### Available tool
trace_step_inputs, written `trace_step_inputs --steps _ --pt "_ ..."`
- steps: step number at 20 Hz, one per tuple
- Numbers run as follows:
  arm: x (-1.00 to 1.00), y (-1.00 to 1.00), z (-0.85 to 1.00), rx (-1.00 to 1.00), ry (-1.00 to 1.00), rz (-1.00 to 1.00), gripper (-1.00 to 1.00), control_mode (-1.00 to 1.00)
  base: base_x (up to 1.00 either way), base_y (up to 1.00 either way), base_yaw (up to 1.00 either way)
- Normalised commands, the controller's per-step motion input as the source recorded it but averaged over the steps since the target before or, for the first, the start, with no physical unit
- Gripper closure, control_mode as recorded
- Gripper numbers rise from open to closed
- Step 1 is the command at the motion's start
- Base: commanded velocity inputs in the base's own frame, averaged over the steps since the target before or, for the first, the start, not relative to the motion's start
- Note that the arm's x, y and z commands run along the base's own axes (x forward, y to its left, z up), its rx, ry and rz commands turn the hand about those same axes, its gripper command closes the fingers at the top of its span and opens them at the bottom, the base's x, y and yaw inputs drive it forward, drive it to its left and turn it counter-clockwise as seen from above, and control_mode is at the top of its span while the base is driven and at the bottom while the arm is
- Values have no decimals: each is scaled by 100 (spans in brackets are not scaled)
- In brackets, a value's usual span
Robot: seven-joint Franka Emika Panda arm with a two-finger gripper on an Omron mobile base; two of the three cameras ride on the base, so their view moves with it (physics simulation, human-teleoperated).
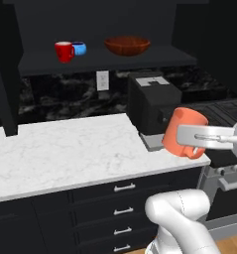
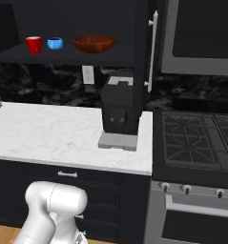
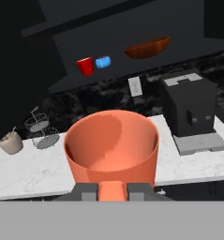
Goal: Gather all objects into one cabinet and sort the glasses and bowls to opposite sides.
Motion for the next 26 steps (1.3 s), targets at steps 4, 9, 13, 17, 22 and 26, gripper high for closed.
trace_step_inputs --steps 4,9,13,17,22,26 --pt "0 0 0 0 0 0 100 100 33 11 0" --pt "0 0 0 0 0 0 100 100 15 20 -1" --pt "0 0 0 0 0 0 100 100 35 6 0" --pt "0 0 0 0 0 0 100 100 39 10 0" --pt "0 0 0 0 0 0 100 100 26 14 0" --pt "0 0 0 0 0 0 100 100 22 13 0"
